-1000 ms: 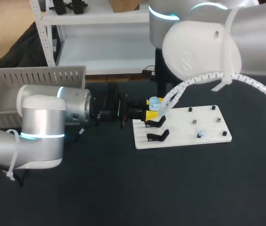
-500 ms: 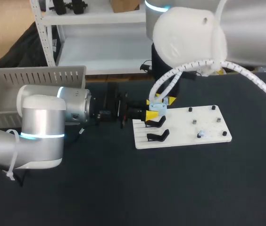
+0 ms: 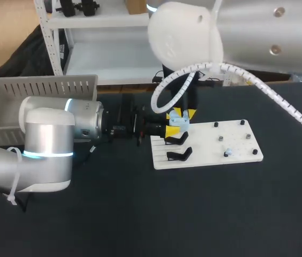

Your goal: Pick up each earbud case from the left stands, insert the matching earbuds, close the lid, and place the case in the box.

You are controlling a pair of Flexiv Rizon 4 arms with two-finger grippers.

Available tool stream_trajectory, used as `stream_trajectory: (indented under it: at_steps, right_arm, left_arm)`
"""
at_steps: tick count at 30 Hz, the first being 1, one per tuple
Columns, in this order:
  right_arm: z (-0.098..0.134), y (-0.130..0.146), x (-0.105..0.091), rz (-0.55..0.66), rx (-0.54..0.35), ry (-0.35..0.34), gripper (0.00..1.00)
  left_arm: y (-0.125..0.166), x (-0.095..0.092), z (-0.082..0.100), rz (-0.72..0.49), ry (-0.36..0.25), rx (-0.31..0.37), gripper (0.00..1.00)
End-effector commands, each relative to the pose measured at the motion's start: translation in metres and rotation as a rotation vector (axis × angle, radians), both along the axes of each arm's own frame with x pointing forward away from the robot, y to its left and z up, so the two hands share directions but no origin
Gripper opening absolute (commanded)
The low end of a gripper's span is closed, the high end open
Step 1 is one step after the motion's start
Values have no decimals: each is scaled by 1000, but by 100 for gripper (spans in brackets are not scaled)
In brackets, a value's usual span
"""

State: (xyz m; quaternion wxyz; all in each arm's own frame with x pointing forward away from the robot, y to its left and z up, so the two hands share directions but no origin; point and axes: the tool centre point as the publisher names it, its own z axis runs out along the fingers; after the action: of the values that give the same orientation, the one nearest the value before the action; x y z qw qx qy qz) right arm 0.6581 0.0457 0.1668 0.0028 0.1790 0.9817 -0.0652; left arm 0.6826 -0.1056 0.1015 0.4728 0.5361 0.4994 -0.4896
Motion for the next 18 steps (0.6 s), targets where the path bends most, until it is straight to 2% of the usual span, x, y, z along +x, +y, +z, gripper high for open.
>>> stream_trajectory:
  at_steps: [1, 9, 18]
  right_arm:
    - [-1, 2, 5, -3, -5, 4, 0]
    - [4, -1, 1, -11, 22, -15, 0]
    - [-2, -10, -3, -19, 29, -8, 0]
  left_arm:
    - [0, -1, 0, 4, 0, 3, 0]
    - [-5, -4, -2, -7, -2, 27, 0]
    - [-11, -3, -4, -9, -5, 47, 0]
